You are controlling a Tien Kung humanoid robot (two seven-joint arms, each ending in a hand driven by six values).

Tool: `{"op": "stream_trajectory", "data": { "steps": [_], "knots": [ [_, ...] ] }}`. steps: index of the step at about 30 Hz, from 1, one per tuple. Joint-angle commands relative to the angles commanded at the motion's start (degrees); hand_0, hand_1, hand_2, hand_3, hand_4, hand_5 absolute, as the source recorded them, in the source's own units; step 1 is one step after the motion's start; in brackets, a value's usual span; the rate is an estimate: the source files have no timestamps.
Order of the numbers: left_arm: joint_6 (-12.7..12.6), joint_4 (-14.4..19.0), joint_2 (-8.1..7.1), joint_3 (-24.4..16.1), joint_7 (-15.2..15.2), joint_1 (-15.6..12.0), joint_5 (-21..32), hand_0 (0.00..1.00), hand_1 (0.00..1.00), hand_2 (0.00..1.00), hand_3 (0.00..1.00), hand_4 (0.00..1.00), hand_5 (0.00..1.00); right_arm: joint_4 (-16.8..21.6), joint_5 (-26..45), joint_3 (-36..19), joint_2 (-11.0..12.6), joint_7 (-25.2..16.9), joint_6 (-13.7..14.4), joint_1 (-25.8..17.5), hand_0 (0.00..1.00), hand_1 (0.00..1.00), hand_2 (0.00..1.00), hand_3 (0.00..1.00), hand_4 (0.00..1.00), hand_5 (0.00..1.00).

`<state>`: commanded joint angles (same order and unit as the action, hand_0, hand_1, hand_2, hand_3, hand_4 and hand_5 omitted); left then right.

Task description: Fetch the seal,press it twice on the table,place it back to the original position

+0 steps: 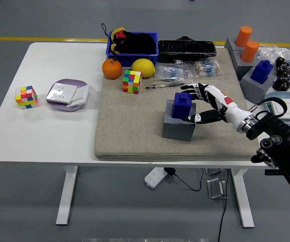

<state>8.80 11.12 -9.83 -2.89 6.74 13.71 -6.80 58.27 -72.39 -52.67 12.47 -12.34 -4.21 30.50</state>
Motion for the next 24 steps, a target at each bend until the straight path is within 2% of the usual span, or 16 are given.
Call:
{"op": "stream_trajectory", "data": {
  "steps": [5, 6, 11, 12, 17, 18, 23, 24],
  "knots": [
    [0.0, 0.0, 0.03, 0.0, 0.0, 0.1, 0.0, 0.82, 0.817, 0.794, 0.836, 0.817, 0.436, -0.6, 0.1, 0.9, -0.2, -0.7, 1.2, 0.4, 0.764, 0.694, 0.684, 0.725, 0.967, 0.002],
    [0.0, 0.0, 0.04, 0.0, 0.0, 0.1, 0.0, 0.82, 0.817, 0.791, 0.836, 0.817, 0.437, -0.7, 0.1, 1.1, -0.3, -0.8, 1.5, 0.5, 0.735, 0.657, 0.65, 0.694, 0.91, 0.002],
    [0.0, 0.0, 0.09, 0.1, 0.0, 0.0, 0.1, 0.82, 0.817, 0.791, 0.836, 0.817, 0.437, -1.0, -0.1, 1.9, -0.5, -1.1, 2.2, 0.8, 0.735, 0.657, 0.65, 0.694, 0.91, 0.002],
    [0.0, 0.0, 0.1, 0.1, 0.0, 0.0, 0.1, 0.82, 0.817, 0.792, 0.836, 0.817, 0.436, -1.1, 0.0, 2.1, -0.5, -1.1, 2.3, 0.8, 0.712, 0.628, 0.618, 0.672, 0.863, 0.002],
    [0.0, -0.1, 0.15, 0.0, 0.0, 0.0, 0.0, 0.82, 0.817, 0.792, 0.836, 0.817, 0.436, -1.4, -0.2, 3.0, -0.6, -1.5, 3.5, 1.1, 0.712, 0.628, 0.618, 0.672, 0.863, 0.002],
    [0.0, 0.0, 0.17, 0.0, 0.0, 0.0, 0.0, 0.82, 0.817, 0.792, 0.837, 0.817, 0.436, -1.5, -0.2, 3.3, -0.6, -1.6, 3.9, 1.2, 0.642, 0.559, 0.562, 0.623, 0.806, 0.002],
    [0.0, 0.0, 0.21, -0.2, 0.0, 0.0, -0.1, 0.82, 0.817, 0.792, 0.837, 0.817, 0.436, -1.8, -0.6, 4.3, -0.7, -2.1, 5.8, 1.5, 0.642, 0.559, 0.562, 0.623, 0.806, 0.002],
    [0.0, 0.0, 0.22, -0.1, 0.0, 0.0, -0.1, 0.82, 0.818, 0.792, 0.836, 0.817, 0.435, -1.8, -0.7, 4.4, -0.7, -2.1, 6.1, 1.6, 0.588, 0.505, 0.506, 0.567, 0.723, 0.002]
  ]
}}
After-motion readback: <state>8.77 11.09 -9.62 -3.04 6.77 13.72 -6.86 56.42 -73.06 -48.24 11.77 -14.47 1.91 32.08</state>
